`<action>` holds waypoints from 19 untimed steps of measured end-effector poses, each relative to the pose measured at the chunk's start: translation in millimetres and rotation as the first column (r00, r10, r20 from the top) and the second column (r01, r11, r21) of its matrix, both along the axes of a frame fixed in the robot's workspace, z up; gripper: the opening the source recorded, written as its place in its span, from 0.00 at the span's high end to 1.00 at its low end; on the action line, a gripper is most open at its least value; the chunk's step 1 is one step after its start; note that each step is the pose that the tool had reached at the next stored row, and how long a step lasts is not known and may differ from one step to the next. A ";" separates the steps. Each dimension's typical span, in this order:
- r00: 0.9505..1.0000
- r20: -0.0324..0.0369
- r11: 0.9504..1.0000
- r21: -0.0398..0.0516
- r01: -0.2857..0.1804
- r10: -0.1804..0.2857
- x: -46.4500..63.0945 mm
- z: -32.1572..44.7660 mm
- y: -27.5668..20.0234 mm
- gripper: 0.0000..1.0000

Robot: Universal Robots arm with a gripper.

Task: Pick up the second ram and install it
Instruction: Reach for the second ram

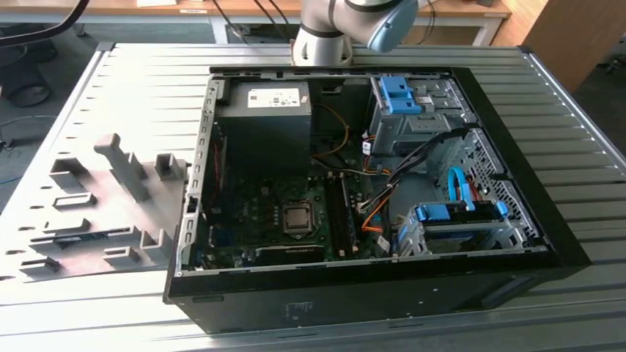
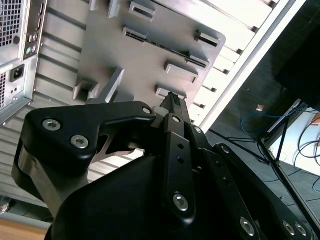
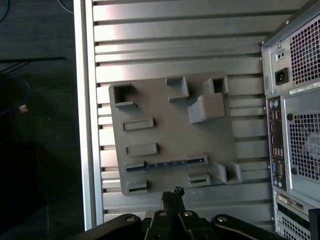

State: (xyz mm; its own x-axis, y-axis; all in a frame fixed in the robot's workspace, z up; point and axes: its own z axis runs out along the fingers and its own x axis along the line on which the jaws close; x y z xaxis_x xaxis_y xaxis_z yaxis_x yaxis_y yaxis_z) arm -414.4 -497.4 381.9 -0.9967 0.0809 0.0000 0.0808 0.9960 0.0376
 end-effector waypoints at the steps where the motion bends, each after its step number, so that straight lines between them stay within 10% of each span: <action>1: 1.000 0.000 1.000 0.000 0.000 0.000 0.0 -0.1 -2.1 0.89; 8: 1.000 0.000 1.000 0.000 0.000 0.000 0.0 -1.6 -18.5 0.89; 19: 1.000 -0.001 1.000 0.000 0.000 0.000 2.5 -17.3 -26.4 0.89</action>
State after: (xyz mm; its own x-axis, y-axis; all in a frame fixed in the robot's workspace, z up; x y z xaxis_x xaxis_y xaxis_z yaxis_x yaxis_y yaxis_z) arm -411.9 -523.7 364.6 -0.9967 0.0809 0.0012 0.0808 0.9960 0.0376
